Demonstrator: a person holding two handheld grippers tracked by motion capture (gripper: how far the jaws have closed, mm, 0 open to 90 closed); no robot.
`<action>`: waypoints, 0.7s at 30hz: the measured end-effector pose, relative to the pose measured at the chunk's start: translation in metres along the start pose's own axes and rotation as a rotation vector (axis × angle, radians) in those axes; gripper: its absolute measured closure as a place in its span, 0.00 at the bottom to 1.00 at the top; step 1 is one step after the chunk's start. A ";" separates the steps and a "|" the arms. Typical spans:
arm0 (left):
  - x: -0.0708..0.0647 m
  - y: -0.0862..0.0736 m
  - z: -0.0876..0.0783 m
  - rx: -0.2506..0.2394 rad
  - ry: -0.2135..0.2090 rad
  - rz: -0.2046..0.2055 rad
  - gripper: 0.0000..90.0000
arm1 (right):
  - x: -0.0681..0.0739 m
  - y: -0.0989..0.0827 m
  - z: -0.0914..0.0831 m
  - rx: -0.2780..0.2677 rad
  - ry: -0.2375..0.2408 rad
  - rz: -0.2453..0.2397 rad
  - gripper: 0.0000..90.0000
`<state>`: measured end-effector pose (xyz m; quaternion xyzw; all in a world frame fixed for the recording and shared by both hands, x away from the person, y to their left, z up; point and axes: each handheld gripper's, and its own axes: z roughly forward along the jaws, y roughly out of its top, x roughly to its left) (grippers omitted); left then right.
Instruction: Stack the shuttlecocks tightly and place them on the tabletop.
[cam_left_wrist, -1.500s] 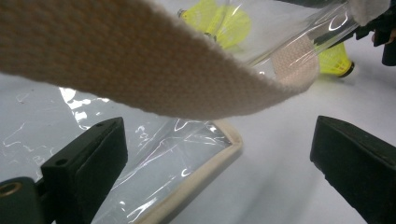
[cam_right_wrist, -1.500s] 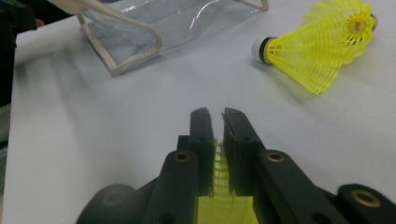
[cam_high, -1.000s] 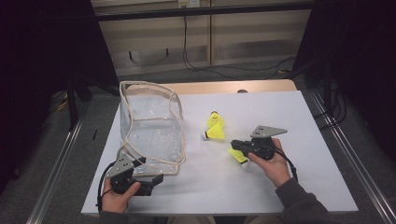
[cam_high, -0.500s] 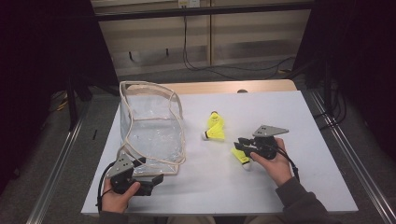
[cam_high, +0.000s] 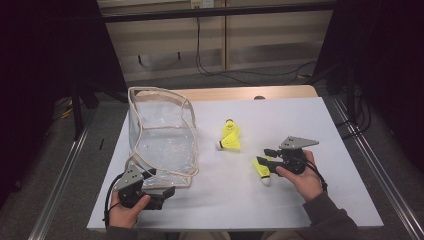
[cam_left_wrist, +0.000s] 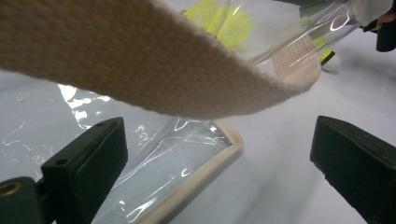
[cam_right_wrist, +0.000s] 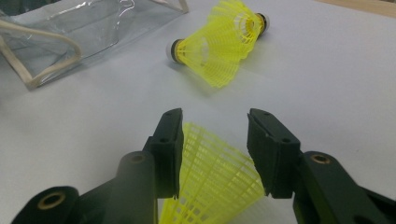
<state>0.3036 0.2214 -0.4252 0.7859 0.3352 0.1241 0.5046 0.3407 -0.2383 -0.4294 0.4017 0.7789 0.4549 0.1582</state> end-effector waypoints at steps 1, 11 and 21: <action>0.000 0.000 0.000 -0.003 0.001 -0.001 0.04 | 0.000 0.000 -0.001 0.001 0.002 -0.001 0.61; 0.000 0.000 0.000 -0.006 0.003 0.000 0.04 | 0.000 -0.004 -0.009 0.020 0.026 -0.023 0.61; -0.001 0.000 0.000 -0.003 0.005 -0.001 0.04 | -0.004 -0.004 -0.012 0.037 0.091 -0.026 0.97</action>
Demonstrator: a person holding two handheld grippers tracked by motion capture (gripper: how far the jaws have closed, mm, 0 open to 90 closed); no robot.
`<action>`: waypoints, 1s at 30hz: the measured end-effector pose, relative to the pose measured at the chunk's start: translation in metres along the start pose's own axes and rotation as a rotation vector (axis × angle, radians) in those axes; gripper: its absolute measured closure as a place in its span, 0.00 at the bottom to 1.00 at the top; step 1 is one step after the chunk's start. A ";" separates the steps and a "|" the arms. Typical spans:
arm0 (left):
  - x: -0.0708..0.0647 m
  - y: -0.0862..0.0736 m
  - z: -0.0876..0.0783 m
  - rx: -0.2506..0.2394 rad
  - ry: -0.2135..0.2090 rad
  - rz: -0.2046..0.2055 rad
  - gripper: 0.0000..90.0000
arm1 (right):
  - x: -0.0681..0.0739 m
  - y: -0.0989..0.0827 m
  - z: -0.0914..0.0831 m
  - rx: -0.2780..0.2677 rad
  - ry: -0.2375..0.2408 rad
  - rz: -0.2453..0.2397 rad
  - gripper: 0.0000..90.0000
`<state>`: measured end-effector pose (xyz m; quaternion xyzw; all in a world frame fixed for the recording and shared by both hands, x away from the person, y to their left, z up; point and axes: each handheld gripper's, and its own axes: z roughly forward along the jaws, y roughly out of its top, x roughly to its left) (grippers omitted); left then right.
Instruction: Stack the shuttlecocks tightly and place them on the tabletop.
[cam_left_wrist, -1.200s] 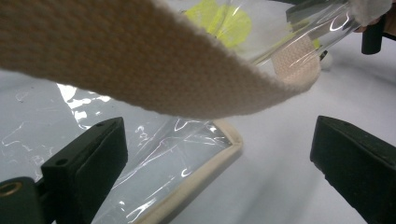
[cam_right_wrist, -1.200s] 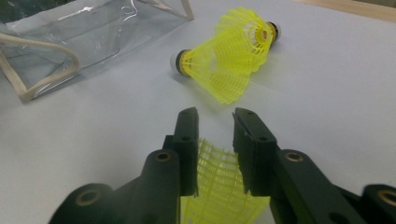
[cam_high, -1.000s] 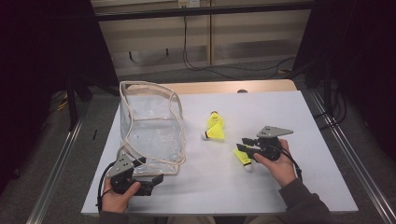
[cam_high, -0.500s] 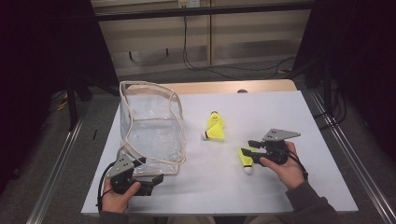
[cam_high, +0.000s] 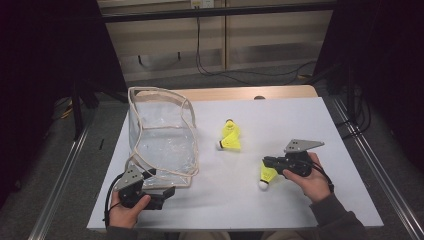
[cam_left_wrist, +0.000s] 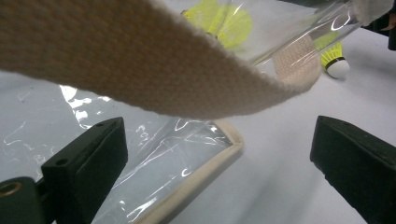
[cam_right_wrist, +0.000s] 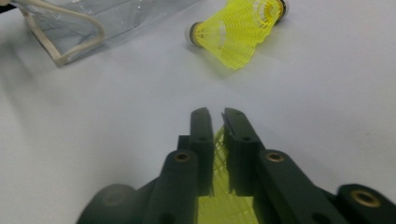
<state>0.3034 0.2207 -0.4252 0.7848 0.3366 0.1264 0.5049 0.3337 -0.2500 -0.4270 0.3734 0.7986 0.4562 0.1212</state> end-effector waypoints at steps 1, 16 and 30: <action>0.000 0.000 0.000 0.000 0.000 0.000 0.04 | 0.000 0.000 0.000 -0.007 0.007 0.008 0.98; 0.000 0.000 0.000 -0.003 -0.002 -0.004 0.04 | -0.005 0.021 0.017 -0.125 -0.102 0.012 0.99; 0.000 0.000 0.000 -0.002 -0.002 -0.004 0.04 | -0.004 0.013 0.009 -0.113 -0.087 0.011 0.95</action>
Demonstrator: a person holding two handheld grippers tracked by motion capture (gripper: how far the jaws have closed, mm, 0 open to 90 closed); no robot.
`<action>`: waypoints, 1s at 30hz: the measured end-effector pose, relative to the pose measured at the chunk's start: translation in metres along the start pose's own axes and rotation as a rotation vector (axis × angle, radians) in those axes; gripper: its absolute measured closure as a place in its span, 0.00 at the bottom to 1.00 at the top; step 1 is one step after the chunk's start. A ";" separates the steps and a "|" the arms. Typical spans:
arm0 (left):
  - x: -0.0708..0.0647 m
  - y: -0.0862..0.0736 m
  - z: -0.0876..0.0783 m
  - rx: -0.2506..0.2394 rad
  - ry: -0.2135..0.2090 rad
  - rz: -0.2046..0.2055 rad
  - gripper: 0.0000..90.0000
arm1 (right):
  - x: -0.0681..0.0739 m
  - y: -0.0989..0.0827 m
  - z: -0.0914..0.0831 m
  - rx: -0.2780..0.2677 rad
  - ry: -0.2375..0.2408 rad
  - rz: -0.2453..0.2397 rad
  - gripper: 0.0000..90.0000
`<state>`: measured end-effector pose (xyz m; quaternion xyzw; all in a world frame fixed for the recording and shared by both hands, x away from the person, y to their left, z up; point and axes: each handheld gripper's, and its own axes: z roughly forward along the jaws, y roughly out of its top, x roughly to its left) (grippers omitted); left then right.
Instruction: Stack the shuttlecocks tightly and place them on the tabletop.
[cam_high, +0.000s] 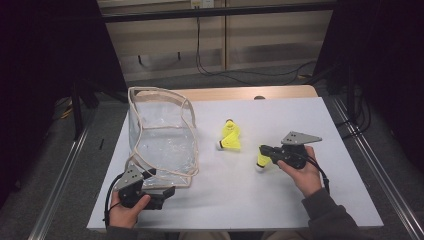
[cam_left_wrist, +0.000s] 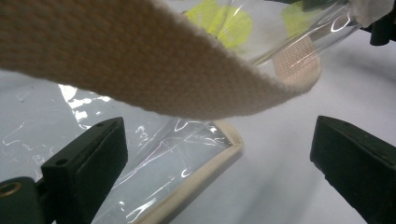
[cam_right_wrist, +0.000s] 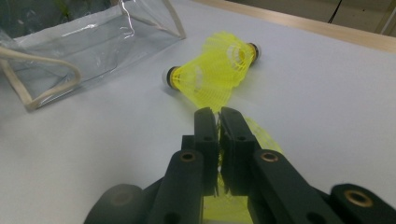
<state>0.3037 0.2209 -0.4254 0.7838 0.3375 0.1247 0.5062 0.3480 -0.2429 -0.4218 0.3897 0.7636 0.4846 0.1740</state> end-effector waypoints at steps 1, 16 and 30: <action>0.000 0.000 0.000 0.000 0.000 0.000 0.04 | 0.000 -0.001 -0.002 0.000 0.005 0.003 0.95; 0.000 0.000 0.000 0.001 0.003 0.002 0.04 | 0.001 -0.010 -0.018 0.050 0.032 -0.005 0.92; -0.001 0.000 0.000 -0.002 0.006 0.003 0.04 | -0.001 -0.011 -0.015 0.021 0.067 0.049 0.97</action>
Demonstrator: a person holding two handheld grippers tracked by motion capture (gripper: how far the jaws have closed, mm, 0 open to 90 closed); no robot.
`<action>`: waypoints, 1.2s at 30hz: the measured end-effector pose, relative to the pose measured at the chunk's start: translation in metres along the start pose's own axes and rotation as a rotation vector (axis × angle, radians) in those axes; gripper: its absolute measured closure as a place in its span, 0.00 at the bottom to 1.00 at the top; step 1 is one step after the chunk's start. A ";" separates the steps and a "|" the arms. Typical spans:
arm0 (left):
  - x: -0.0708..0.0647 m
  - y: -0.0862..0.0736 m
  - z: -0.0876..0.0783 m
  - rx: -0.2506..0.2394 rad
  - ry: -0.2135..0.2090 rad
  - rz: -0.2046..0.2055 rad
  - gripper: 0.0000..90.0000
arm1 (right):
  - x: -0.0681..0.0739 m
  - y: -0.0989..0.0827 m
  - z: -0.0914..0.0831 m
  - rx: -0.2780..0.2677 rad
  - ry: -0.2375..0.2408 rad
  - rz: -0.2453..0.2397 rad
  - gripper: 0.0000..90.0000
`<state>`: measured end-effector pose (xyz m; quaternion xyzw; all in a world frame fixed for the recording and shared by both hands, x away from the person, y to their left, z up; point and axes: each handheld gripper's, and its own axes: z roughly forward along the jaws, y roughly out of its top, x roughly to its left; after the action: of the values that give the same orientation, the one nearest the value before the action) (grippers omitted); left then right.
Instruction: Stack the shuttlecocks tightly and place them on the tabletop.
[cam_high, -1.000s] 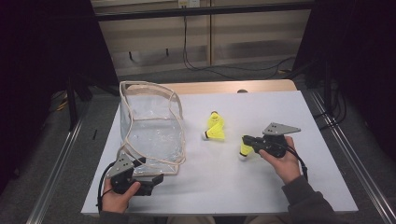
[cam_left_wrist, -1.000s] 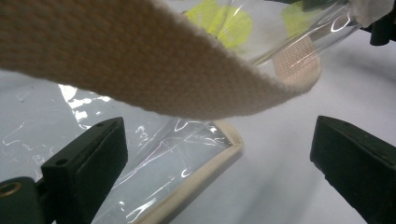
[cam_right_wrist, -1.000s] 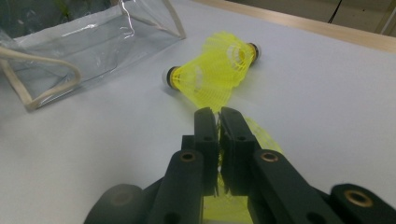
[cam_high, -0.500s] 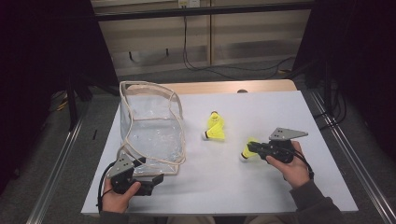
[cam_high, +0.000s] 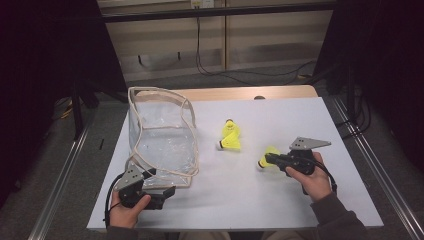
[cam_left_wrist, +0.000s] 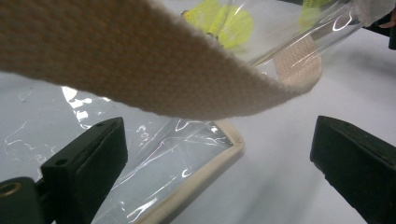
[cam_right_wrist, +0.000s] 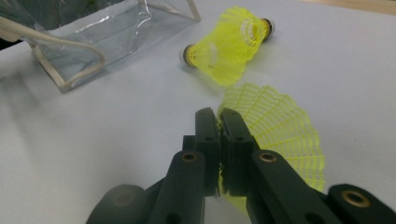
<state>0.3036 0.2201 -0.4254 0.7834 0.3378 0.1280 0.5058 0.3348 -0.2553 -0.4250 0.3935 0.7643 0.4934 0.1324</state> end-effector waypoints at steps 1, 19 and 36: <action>0.000 0.000 0.000 0.000 0.000 0.000 0.04 | 0.001 0.001 0.002 -0.006 -0.002 0.000 0.97; 0.000 0.000 0.000 -0.003 -0.003 -0.001 0.04 | 0.010 0.000 0.021 0.033 0.005 -0.066 0.97; 0.000 -0.001 0.000 -0.001 -0.003 -0.004 0.04 | 0.005 -0.011 0.012 0.090 0.028 -0.048 0.99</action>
<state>0.3031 0.2204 -0.4257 0.7828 0.3385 0.1261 0.5067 0.3335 -0.2458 -0.4395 0.3738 0.7968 0.4606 0.1153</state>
